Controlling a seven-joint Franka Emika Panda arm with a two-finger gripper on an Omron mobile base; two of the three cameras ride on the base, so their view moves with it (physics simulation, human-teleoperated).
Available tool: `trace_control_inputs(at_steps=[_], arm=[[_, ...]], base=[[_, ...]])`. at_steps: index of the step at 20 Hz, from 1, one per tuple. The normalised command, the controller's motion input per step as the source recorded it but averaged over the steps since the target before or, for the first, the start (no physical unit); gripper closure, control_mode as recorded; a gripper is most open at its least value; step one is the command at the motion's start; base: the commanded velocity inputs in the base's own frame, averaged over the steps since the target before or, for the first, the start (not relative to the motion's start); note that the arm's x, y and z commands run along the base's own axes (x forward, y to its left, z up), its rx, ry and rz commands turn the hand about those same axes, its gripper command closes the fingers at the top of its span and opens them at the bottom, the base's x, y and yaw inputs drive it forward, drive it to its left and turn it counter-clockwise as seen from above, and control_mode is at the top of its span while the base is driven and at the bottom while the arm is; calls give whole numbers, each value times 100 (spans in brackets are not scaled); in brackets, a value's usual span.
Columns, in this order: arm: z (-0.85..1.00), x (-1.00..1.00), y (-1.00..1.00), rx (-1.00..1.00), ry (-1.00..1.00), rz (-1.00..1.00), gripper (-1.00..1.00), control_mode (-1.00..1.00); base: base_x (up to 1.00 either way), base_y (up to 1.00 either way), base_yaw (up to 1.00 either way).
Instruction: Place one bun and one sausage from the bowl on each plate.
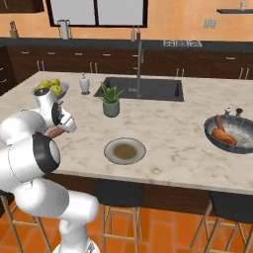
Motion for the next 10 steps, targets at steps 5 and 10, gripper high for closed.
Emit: trace_control_inputs(at_steps=[5,10], arm=[[0,0,0,0,0,0,100,100],[0,0,0,0,0,0,100,100]], base=[[28,52,5],[-1,50,4]])
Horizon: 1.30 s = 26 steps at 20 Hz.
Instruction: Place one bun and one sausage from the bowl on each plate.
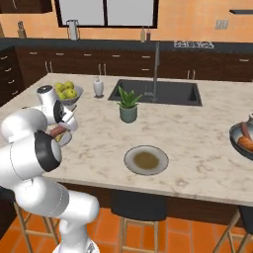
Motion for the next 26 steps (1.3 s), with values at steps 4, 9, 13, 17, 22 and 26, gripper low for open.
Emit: trace_control_inputs(at_steps=[4,9,13,17,22,26], arm=[[0,0,0,0,0,0,100,100],[50,9,50,-7,-7,36,100,-100],[-3,-33,96,-26,1,63,100,-100],[-50,-26,82,-33,22,60,100,-100],[-60,42,21,-23,19,21,100,-100],[-33,63,0,-9,7,15,100,-100]], base=[[50,53,1],[0,0,0],[0,0,0],[0,0,0],[0,0,0],[0,0,0]])
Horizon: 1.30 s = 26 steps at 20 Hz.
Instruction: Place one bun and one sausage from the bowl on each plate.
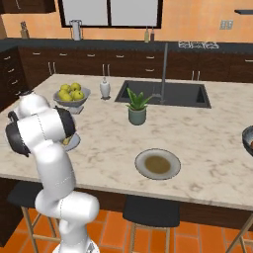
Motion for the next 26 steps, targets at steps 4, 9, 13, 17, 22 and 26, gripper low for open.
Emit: trace_control_inputs(at_steps=[4,9,13,17,22,26], arm=[[-33,34,0,-7,0,0,100,-100],[-16,9,0,-3,0,0,-100,-100],[0,-1,-32,0,0,0,-100,-100],[11,-21,-70,1,-3,0,-100,-100],[74,-100,-87,7,-34,-1,-100,-100],[83,-100,-77,14,-39,-12,-100,-100]], base=[[0,0,0],[0,0,0],[0,0,0],[0,0,0],[0,0,0],[0,0,0]])
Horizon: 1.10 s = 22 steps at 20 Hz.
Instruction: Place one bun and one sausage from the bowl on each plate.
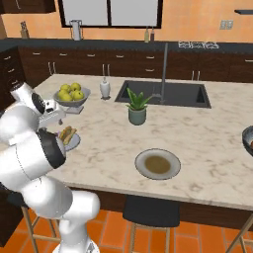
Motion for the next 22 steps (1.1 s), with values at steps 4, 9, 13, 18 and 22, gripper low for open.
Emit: trace_control_inputs(at_steps=[4,9,13,18,22], arm=[[85,-100,-93,32,-19,-19,-100,-100],[0,0,0,0,0,0,-100,100],[0,0,0,0,0,0,-100,100],[0,0,0,0,0,0,-100,100],[0,0,0,0,0,0,-100,100]], base=[[0,0,0],[-67,-100,-30],[2,-100,-33],[22,-100,-22],[42,-100,-5]])
